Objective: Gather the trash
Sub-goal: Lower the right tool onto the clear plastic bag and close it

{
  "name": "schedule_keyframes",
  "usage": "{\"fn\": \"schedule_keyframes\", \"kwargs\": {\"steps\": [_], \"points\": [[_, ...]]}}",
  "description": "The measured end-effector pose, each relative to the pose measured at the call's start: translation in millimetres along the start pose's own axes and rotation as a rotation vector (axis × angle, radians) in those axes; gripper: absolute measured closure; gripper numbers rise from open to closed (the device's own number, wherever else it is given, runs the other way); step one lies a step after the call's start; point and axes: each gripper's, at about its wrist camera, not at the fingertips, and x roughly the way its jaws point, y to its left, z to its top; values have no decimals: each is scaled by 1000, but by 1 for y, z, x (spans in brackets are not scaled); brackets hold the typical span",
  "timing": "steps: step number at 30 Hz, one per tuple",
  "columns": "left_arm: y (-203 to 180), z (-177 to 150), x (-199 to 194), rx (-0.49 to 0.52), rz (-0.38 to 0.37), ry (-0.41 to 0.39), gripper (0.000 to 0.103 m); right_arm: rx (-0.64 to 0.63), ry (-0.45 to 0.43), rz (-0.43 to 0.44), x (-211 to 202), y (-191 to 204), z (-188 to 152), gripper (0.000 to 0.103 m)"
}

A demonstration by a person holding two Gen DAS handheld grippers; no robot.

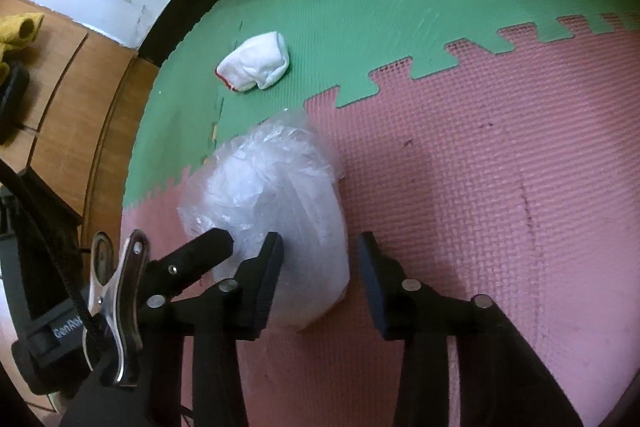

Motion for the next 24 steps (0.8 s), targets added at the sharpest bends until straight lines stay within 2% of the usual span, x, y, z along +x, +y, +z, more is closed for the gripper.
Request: {"fn": "schedule_keyframes", "kwargs": {"steps": [2,5,9,12,24], "points": [[1,0,5,-4,5,11,59,-2,6,2,2,-1,0,68],[-1,-3,5,-18,-10,6,75,-19,11,-2,4,1,0,72],[-9,-8,-1,8,3,-13,81,-63,3,-21,3,5,-2,82],[-12,-12,-8,10,-6,-21,84,-72,-4,-26,0,4,-2,91],[-22,-37,-56,34,-20,-75,87,-139,-13,47,-34,17,-20,95]]}}
